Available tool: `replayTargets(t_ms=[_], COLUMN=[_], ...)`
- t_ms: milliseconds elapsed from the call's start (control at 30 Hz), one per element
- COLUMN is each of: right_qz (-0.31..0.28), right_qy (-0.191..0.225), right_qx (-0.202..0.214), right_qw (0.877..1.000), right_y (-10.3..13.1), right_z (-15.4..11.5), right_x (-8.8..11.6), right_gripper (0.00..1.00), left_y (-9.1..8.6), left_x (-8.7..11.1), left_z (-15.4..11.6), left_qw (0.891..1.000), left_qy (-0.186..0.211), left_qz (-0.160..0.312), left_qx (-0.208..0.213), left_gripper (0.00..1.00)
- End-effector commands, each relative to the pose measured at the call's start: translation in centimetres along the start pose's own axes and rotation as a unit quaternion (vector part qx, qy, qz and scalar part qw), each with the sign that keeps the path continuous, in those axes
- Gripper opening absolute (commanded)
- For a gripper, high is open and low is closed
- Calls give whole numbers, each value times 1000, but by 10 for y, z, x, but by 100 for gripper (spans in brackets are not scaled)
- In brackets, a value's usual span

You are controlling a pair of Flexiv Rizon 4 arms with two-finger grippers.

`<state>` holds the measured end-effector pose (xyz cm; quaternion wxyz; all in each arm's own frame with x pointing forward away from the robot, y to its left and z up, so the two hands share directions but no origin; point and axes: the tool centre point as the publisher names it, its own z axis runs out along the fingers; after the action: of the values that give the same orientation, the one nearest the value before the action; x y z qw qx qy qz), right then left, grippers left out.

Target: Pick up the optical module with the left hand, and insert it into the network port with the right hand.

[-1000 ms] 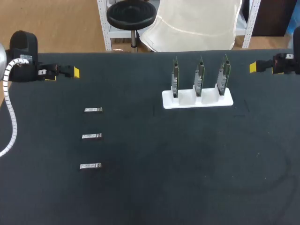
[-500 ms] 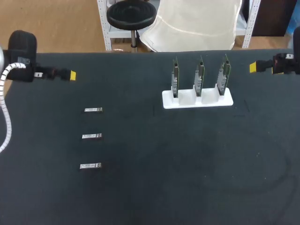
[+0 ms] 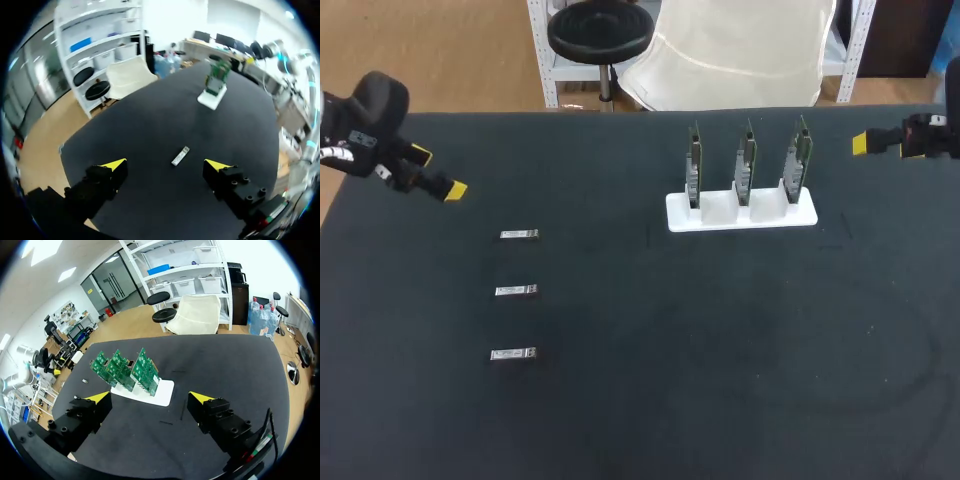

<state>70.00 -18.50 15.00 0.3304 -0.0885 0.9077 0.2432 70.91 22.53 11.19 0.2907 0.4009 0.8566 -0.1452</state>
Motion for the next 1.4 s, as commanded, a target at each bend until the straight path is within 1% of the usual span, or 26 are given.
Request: replayTargets(t_ms=[33, 100, 167, 333, 433, 633, 733, 833, 967, 1033, 1100, 1133, 1300, 1400], right_qz=[0, 0, 0, 0, 0, 0, 0, 0, 0, 0, 0, 0, 0, 0], right_qy=[0, 0, 0, 0, 0, 0, 0, 0, 0, 0, 0, 0, 0, 0], right_qx=[0, 0, 0, 0, 0, 0, 0, 0, 0, 0, 0, 0, 0, 0], right_qw=[1000, 1000, 1000, 1000, 1000, 1000, 1000, 1000, 1000, 1000, 1000, 1000, 1000, 1000], right_y=[0, 0, 0, 0, 0, 0, 0, 0, 0, 0, 0, 0, 0, 0], right_z=[0, 0, 0, 0, 0, 0, 0, 0, 0, 0, 0, 0, 0, 0], right_x=[0, 0, 0, 0, 0, 0, 0, 0, 0, 0, 0, 0, 0, 0], right_gripper=[100, 100, 100, 100, 100, 100, 100, 100, 100, 100, 100, 100, 100, 100], left_y=[11, 12, 13, 12, 9, 2, 0, -3, -6, -9, -11, -12, -16, -20], left_x=[-4, -2, 0, 1, 4, 10, 12, 13, 16, 19, 21, 22, 28, 31], left_z=[12, 17, 23, 39, 49, 63, 65, 66, 68, 70, 73, 75, 80, 82], left_qw=[971, 966, 959, 941, 927, 904, 897, 895, 899, 902, 912, 914, 915, 907], left_qy=[103, 106, 118, 143, 161, 184, 192, 195, 202, 207, 213, 217, 223, 232], left_qz=[207, 229, 250, 301, 336, 380, 390, 391, 377, 366, 338, 332, 327, 342], left_qx=[57, 64, 64, 56, 50, 66, 77, 86, 97, 96, 89, 88, 79, 78], left_gripper=[100, 100, 100, 100, 100, 100, 100, 100, 100, 100, 100, 100, 100, 100])
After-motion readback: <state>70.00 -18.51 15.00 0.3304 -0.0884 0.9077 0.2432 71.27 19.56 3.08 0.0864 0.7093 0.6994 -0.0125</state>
